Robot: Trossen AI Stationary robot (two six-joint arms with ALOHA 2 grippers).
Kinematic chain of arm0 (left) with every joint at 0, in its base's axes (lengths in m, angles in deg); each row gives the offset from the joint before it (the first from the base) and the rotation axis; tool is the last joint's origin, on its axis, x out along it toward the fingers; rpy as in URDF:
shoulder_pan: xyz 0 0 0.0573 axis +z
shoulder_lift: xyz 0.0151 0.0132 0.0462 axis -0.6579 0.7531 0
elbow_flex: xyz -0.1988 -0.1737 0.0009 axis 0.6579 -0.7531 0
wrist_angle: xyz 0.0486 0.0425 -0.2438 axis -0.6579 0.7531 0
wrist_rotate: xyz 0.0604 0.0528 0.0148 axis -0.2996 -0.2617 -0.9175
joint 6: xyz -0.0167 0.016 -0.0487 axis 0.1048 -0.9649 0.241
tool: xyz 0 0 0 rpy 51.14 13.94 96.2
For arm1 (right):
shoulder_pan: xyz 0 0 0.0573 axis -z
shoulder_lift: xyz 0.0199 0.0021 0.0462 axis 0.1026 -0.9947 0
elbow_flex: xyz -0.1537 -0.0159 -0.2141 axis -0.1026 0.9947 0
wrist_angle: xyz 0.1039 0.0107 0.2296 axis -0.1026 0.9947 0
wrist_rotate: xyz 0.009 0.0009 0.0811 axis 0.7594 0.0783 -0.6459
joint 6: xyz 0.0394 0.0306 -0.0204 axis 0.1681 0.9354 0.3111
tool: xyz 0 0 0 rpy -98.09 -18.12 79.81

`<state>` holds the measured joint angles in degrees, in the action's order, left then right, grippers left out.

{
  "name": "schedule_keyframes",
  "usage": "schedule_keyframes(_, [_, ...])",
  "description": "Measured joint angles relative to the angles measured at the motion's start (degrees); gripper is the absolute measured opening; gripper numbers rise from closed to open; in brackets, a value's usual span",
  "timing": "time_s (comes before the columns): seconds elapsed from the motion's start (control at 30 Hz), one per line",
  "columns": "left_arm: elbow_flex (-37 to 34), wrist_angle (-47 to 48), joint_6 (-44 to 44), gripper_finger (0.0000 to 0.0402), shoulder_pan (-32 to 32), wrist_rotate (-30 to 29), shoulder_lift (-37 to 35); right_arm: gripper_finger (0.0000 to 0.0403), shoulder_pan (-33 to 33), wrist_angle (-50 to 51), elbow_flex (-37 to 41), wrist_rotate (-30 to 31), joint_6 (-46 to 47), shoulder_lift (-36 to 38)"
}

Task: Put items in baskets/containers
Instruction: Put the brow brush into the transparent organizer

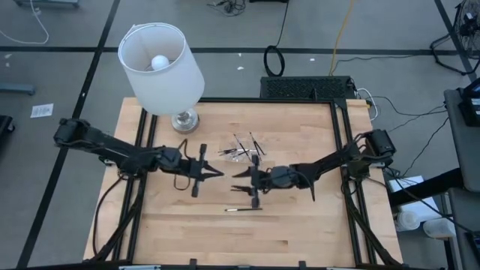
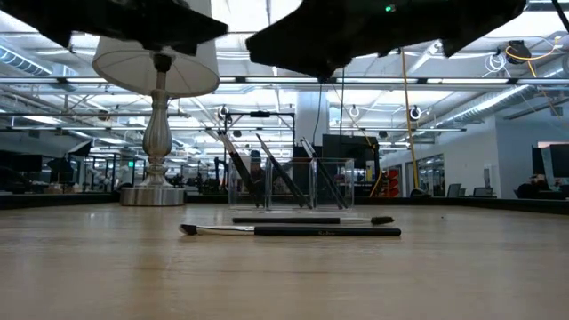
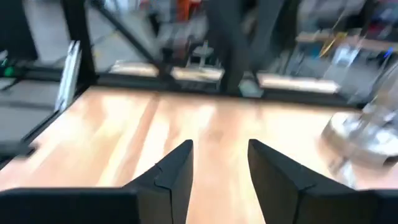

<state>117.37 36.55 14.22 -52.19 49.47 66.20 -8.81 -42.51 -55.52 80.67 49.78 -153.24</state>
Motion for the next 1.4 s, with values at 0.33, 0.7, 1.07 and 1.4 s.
schedule_keyframes(0.33, [0.00,22.25,4.76,0.0044,-1.85,0.26,-18.62,0.0117,-9.22,20.28,-0.07,0.45,10.02,3.95])
schedule_keyframes(0.7, [0.02,22.78,4.92,0.0046,-2.60,0.31,-19.04,0.0120,-10.45,28.74,0.02,6.26,19.17,-1.11])
schedule_keyframes(1.07, [0.02,23.32,4.50,0.0046,-2.60,0.33,-19.05,0.0127,-8.42,35.01,0.02,7.66,21.53,-5.19])
schedule_keyframes(1.4, [0.02,23.22,4.90,0.0047,-2.60,0.41,-19.05,0.0129,-7.66,38.17,-0.13,9.73,24.07,-8.11])
